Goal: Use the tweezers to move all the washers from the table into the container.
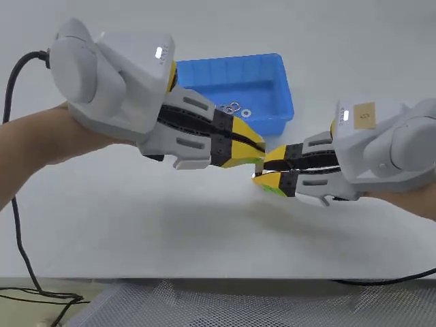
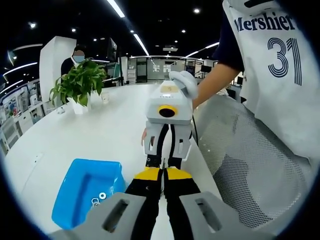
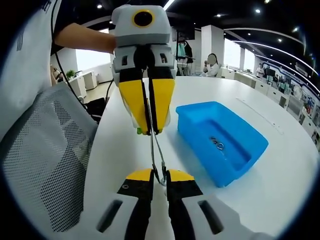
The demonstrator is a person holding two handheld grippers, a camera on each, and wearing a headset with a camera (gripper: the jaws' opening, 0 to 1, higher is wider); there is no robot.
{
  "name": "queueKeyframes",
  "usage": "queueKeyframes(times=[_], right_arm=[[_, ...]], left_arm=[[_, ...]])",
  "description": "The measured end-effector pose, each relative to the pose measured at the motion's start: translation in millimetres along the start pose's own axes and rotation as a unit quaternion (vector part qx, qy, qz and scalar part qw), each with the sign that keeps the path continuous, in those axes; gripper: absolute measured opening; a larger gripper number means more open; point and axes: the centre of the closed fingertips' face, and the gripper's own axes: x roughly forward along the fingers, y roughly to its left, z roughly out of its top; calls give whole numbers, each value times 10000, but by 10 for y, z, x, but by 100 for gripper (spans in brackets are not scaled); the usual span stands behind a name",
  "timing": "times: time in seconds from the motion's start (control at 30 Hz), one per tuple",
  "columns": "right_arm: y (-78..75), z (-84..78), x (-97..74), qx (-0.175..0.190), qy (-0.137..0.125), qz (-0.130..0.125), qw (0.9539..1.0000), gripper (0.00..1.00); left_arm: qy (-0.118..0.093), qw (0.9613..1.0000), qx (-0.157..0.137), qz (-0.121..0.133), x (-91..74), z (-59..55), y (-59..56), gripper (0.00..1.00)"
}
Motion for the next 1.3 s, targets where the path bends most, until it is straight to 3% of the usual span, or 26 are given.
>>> queueKeyframes(times=[0.93, 1.1, 1.3], right_arm=[[11, -1, 31, -102, 67, 100, 9999, 10], [21, 62, -23, -134, 30, 67, 9999, 10], [-32, 247, -151, -273, -46, -65, 9996, 9]], left_arm=[[31, 10000, -65, 6, -34, 0, -8, 5], [37, 10000, -8, -6, -78, 67, -15, 5], [22, 9998, 192, -12, -182, 253, 17, 5]])
